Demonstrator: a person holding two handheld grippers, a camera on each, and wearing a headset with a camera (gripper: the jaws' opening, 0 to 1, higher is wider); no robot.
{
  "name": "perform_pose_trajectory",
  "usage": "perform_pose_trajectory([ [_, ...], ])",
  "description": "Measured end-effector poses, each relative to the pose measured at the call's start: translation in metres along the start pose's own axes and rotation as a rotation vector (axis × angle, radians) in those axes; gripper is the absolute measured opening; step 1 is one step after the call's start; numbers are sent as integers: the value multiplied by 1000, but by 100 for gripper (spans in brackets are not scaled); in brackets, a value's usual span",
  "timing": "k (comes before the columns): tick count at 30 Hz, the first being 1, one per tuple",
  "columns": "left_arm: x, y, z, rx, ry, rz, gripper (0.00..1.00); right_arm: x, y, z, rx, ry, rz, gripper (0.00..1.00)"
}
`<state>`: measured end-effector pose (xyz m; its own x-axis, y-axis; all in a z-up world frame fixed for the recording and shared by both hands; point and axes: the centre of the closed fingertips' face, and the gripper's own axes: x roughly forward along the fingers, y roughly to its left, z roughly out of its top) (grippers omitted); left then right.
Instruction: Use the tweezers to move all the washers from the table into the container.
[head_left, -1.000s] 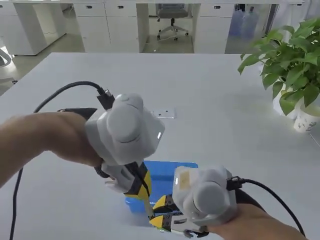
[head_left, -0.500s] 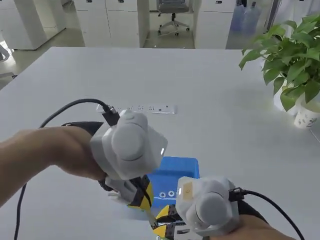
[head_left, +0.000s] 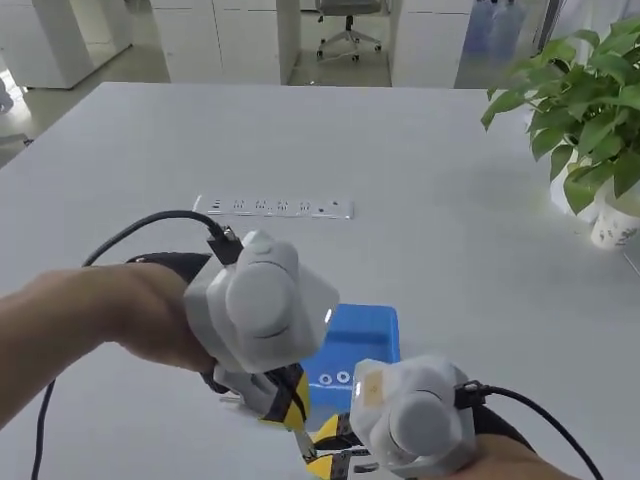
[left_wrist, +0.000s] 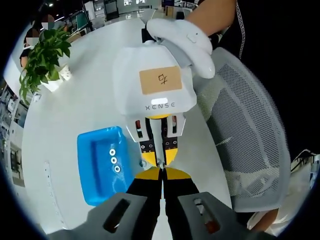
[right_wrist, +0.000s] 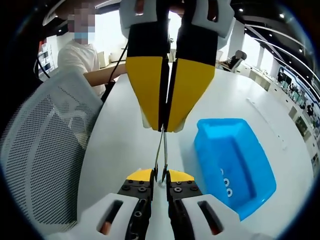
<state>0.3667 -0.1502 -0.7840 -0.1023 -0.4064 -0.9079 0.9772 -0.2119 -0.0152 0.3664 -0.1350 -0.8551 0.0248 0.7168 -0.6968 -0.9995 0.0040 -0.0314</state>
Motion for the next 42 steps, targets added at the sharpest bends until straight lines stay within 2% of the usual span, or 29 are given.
perform_pose_trajectory([
  [3, 1, 0, 2, -4, -12, 1, 3, 1, 1, -2, -3, 4, 1, 11],
  [22, 2, 3, -1, 2, 2, 12, 3, 2, -3, -2, -6, 7, -3, 11],
  [36, 6, 1, 9, 5, -20, -9, 3, 2, -1, -7, -4, 16, -9, 10],
  [42, 6, 3, 6, 0, -13, -8, 3, 2, -1, -8, -7, 21, -12, 10],
])
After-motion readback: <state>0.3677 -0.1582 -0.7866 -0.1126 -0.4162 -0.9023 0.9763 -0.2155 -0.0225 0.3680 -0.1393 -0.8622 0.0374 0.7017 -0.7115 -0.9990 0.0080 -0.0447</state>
